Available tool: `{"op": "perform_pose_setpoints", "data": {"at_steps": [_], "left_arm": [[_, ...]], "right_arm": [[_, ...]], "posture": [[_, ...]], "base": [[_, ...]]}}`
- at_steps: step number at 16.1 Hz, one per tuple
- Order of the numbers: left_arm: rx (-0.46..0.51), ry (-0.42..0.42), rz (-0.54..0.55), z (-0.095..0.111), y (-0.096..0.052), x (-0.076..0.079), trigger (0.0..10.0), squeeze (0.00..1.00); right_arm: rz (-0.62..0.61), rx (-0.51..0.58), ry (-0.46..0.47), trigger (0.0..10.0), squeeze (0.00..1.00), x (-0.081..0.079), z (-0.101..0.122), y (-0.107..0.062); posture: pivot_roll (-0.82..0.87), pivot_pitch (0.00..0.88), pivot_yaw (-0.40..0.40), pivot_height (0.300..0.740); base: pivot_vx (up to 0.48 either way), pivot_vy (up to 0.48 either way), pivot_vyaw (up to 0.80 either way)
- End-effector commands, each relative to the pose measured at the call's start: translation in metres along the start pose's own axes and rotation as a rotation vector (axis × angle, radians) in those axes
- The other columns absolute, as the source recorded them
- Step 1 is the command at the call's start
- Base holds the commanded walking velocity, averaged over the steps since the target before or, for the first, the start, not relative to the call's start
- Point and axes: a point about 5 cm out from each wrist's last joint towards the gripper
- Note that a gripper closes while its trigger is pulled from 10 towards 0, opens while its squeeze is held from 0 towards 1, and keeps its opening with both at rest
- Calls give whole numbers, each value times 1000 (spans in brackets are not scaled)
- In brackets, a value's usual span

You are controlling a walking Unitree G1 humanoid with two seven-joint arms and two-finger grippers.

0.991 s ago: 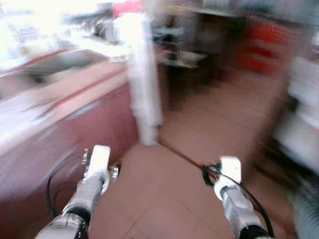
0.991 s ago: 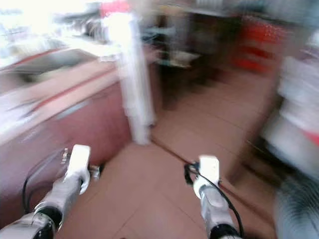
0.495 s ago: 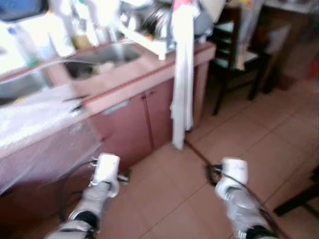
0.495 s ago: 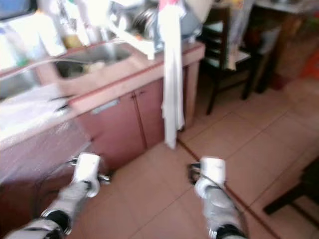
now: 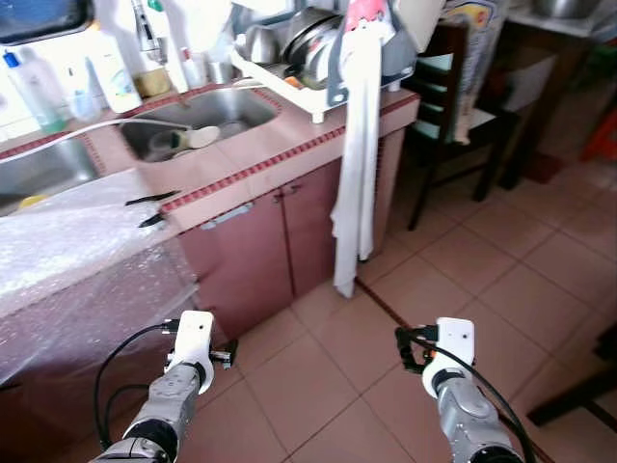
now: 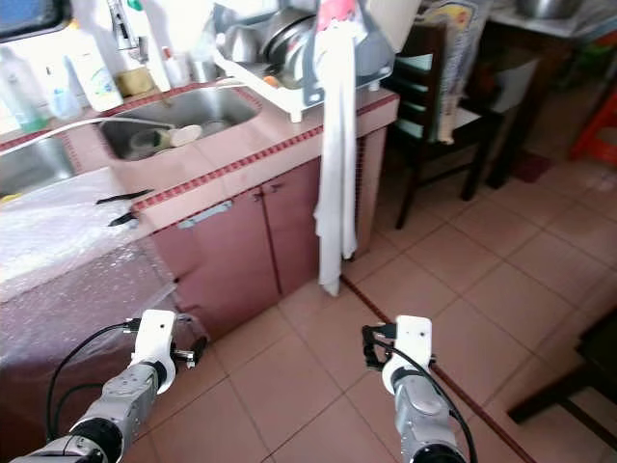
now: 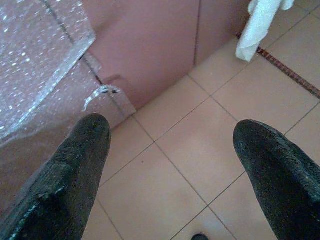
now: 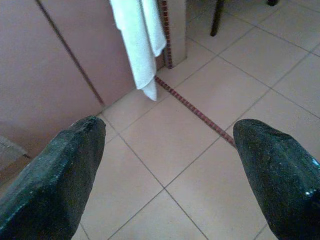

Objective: Kitchen organization

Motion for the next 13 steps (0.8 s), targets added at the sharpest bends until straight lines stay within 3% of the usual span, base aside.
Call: {"op": "perform_pose_setpoints", "data": {"at_steps": [1, 13], "left_arm": [[-11, -1, 17, 0, 0, -4, 10000, 0], [-22, -28, 67, 4, 2, -9, 10000, 0]], "right_arm": [[1, -11, 14, 10000, 0, -4, 0, 2], [-4, -29, 1, 10000, 0, 1, 10, 8]], "posture": [[-90, 11, 72, 740], [-101, 0, 31, 740]], "base": [[0, 0, 0], [0, 0, 0]]}}
Point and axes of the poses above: a point about 5 cm out from each wrist's last joint towards the gripper, its own y axis pointing out of the wrist towards the gripper, its own z axis along the axis of the wrist's last joint, x = y × z, and after that the axes turned 7 degrees about y, right-handed
